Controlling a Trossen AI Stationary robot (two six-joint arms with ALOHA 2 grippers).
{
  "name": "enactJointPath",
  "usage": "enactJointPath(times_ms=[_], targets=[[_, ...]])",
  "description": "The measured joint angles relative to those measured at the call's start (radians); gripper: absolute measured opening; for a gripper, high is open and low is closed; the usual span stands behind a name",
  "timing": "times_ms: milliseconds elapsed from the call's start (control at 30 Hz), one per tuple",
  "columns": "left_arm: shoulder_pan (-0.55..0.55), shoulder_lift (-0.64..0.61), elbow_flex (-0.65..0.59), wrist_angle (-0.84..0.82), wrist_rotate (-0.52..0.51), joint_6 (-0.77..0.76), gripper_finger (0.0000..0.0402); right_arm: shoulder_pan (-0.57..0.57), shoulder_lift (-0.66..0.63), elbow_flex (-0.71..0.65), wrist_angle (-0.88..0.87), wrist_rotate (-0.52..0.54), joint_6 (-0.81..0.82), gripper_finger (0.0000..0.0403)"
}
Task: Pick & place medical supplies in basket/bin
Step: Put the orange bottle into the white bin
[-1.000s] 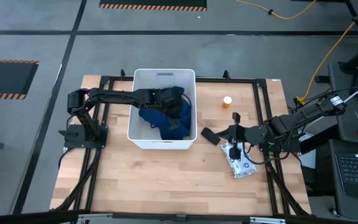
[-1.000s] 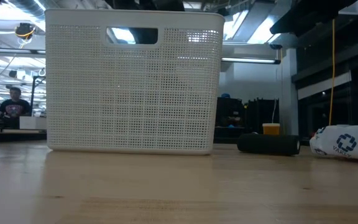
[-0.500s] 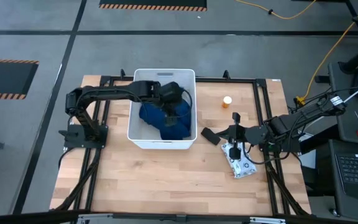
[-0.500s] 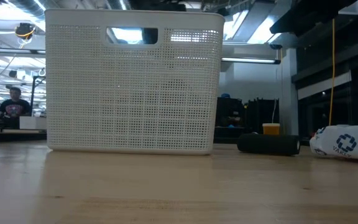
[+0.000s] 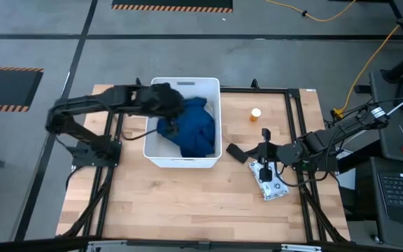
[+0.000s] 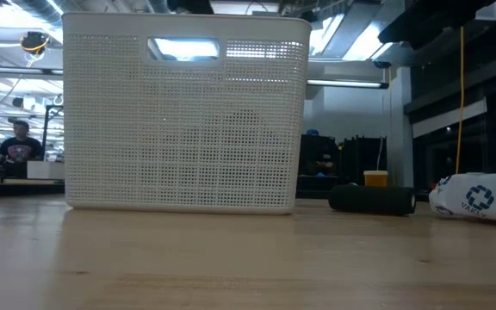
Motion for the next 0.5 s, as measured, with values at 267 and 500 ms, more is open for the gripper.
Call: enactJointPath(times_ms=[267,500], targets=[[-0.044,-0.203,-0.32,0.291,0.016,0.004,0.0004,0.0,0.0,0.0,0.001,0.008,0.019,0.001],[-0.051,-0.374,-0.557,0.486,0.006,0.03,0.0005,0.0,0.0,0.0,0.001,0.01,0.055,0.001]])
